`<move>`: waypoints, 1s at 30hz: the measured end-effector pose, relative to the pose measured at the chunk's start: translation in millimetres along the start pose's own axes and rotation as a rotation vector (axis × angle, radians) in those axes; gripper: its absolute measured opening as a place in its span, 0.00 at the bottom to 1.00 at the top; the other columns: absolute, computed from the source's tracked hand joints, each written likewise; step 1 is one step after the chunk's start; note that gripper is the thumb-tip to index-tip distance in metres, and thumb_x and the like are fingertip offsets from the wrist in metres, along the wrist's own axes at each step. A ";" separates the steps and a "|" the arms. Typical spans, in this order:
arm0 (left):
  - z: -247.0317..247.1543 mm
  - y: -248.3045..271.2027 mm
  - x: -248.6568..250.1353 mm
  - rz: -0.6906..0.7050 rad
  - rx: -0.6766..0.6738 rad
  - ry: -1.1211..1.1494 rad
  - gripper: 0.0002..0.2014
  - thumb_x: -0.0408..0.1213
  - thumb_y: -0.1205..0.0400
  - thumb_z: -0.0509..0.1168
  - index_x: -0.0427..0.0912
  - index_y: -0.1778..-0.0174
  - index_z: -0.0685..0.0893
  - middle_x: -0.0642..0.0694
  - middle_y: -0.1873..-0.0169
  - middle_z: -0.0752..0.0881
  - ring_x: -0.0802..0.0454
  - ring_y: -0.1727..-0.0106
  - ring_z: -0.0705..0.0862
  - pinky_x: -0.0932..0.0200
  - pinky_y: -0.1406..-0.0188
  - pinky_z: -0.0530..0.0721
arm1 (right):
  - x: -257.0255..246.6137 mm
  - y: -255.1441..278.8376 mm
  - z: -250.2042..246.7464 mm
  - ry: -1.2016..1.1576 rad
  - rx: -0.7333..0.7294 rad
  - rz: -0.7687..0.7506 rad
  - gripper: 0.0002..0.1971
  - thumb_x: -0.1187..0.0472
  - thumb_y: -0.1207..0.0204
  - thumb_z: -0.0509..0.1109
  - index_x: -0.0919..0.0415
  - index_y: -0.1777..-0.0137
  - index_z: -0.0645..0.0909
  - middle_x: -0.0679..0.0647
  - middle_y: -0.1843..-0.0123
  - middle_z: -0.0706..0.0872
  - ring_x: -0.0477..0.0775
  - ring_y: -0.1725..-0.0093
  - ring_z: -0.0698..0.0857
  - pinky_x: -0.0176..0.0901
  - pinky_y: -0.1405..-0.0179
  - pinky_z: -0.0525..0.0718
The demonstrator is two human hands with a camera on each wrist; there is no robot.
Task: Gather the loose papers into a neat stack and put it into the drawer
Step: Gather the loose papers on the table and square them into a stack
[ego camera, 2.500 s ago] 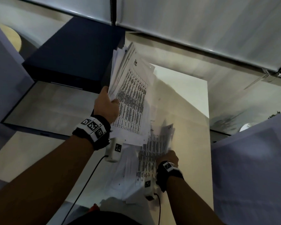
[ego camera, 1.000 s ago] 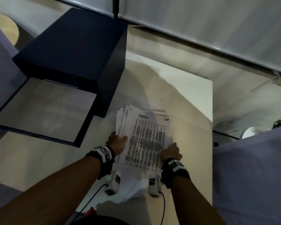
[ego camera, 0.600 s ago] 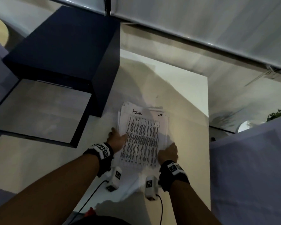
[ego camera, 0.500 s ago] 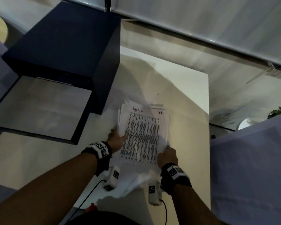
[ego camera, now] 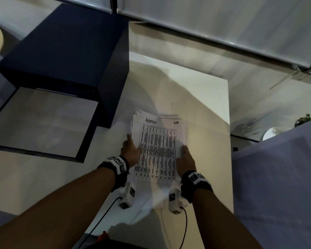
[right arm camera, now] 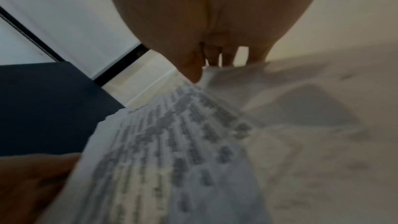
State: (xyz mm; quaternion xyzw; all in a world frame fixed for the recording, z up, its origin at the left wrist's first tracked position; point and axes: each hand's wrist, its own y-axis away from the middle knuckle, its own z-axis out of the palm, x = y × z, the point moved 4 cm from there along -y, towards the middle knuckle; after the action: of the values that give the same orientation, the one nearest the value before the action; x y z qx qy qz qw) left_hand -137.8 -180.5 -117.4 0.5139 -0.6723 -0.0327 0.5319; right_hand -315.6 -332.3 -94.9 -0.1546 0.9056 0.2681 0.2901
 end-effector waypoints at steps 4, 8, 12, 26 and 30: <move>-2.7 -8.2 -0.7 -0.011 0.055 0.032 0.35 0.37 0.16 0.61 0.40 0.15 0.51 0.33 0.20 0.63 0.33 0.22 0.68 0.39 0.22 0.68 | -7.7 -13.4 -9.4 -0.181 0.097 0.041 0.30 0.72 0.19 0.59 0.59 0.16 0.60 0.60 0.19 0.69 0.61 0.20 0.69 0.46 0.21 0.64; 4.2 -9.8 -4.4 -0.097 0.046 0.148 0.28 0.37 0.15 0.61 0.35 0.20 0.61 0.38 0.28 0.75 0.35 0.28 0.76 0.48 0.24 0.72 | -6.1 -7.2 3.1 -0.016 -0.071 0.015 0.28 0.66 0.15 0.56 0.58 0.15 0.57 0.56 0.15 0.61 0.59 0.18 0.65 0.42 0.20 0.59; 12.3 -4.9 -2.7 -0.161 0.086 0.138 0.30 0.41 0.13 0.59 0.33 0.20 0.55 0.34 0.24 0.71 0.35 0.26 0.73 0.47 0.23 0.69 | -5.6 0.4 0.5 -0.159 0.027 -0.144 0.34 0.78 0.24 0.61 0.56 0.18 0.64 0.52 0.15 0.60 0.54 0.17 0.62 0.33 0.25 0.56; -72.3 90.9 117.4 0.664 0.024 0.462 0.14 0.30 0.15 0.59 0.39 0.32 0.73 0.45 0.40 0.85 0.54 0.38 0.86 0.52 0.40 0.86 | -69.3 14.4 -122.4 -0.644 0.159 -0.271 0.22 0.63 0.40 0.86 0.55 0.46 0.85 0.51 0.49 0.90 0.52 0.49 0.89 0.57 0.43 0.88; -83.5 106.7 147.6 0.807 0.155 0.461 0.13 0.25 0.12 0.54 0.38 0.33 0.65 0.56 0.45 0.78 0.77 0.48 0.82 0.77 0.52 0.82 | -100.4 40.7 -143.2 -0.756 0.297 -0.393 0.13 0.63 0.41 0.87 0.49 0.62 0.88 0.42 0.61 0.91 0.41 0.61 0.90 0.43 0.57 0.89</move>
State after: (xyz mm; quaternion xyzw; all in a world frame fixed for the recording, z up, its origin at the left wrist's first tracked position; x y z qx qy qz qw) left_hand -131.5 -195.5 82.3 0.2438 -0.6832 0.3419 0.5974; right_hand -318.0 -369.3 80.8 -0.1714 0.7182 0.1126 0.6649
